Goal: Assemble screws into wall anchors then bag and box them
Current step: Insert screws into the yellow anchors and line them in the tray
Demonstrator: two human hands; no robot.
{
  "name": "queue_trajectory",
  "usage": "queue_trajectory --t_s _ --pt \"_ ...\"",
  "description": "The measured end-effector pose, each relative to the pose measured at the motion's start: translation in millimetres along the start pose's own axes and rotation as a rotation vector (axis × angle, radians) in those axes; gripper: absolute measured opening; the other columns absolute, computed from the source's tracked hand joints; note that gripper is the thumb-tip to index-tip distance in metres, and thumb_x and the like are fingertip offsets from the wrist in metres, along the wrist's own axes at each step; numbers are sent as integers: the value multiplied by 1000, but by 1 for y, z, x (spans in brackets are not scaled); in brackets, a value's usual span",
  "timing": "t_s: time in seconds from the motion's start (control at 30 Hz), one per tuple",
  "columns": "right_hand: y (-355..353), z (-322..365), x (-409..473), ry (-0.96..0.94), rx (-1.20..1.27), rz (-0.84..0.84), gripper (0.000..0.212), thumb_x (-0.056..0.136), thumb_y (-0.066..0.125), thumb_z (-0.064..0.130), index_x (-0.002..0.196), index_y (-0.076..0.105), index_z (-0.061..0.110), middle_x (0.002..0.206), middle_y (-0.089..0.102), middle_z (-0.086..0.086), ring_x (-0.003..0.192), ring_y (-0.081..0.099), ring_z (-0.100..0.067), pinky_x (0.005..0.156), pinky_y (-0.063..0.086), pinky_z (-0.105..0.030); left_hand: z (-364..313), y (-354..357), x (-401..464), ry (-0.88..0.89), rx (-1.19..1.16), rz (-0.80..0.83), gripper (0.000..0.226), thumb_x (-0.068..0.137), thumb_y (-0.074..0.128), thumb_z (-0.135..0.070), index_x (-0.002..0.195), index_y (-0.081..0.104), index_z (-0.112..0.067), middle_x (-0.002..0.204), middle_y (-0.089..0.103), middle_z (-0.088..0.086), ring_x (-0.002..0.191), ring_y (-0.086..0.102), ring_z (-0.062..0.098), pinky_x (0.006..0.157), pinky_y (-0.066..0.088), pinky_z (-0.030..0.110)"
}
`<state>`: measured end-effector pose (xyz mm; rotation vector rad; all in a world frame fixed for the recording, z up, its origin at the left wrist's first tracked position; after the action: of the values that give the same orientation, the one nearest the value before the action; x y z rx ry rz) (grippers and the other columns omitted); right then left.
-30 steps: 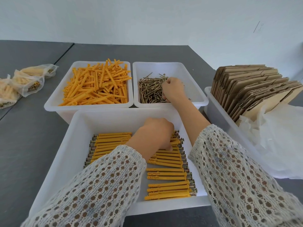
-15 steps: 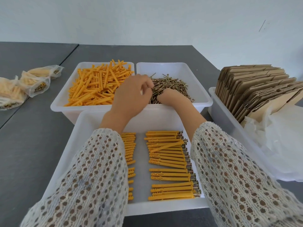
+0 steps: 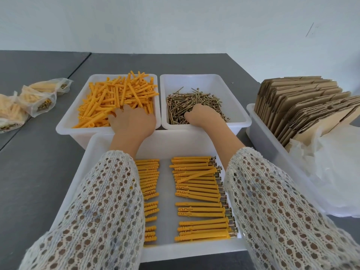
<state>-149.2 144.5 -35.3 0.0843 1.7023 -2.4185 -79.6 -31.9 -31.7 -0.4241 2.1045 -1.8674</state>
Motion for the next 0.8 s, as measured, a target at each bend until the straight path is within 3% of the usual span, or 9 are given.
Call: queue_trajectory --t_s 0.1,0.23,0.37,0.6,0.7,0.8 --pt "1 -2 1 -24 36 -77 36 100 37 29 67 40 14 68 45 -2 69 46 -23 72 41 -35 0 -2 0 -17 1 8 46 97 32 -36 130 56 -15 149 40 14 134 37 39 111 22 54" --pt "0 -3 1 -42 84 -182 46 105 29 39 65 32 16 66 40 -1 77 47 -26 74 43 -37 -2 -1 -3 -1 -51 -35 30 95 35 -28 104 60 -17 120 62 10 118 50 35 108 25 51" --pt "1 -4 0 -71 128 -213 49 105 26 46 65 31 17 67 41 -1 75 49 -25 72 44 -38 -1 0 -5 8 -116 -97 23 92 38 -24 93 60 -19 93 59 3 92 51 29 106 27 49" --pt "-1 -4 0 -112 203 -234 47 103 38 35 61 31 15 57 36 1 51 33 -15 54 31 -29 -2 1 -2 -11 -148 -96 28 91 39 -26 99 65 -25 104 64 5 108 55 33 107 26 50" --pt "-2 -4 0 -104 187 -275 43 101 42 27 61 31 16 56 34 1 49 30 -15 49 27 -28 0 5 -4 -2 -187 -188 26 94 39 -29 99 64 -25 100 66 5 104 57 33 105 30 50" --pt "-4 -3 -1 -32 164 -346 37 103 38 31 70 35 15 59 37 1 50 33 -15 48 27 -28 1 6 -6 27 -280 -317 25 95 44 -33 112 61 -26 102 66 2 104 58 32 98 34 47"
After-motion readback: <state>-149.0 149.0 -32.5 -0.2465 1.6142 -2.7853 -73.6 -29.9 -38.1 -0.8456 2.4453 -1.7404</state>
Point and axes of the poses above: each hand's wrist, its own x-axis towards the middle knuckle, its own y-axis out of the palm, z = x × y, the point moved 1 cm from there along x, towards the middle knuckle
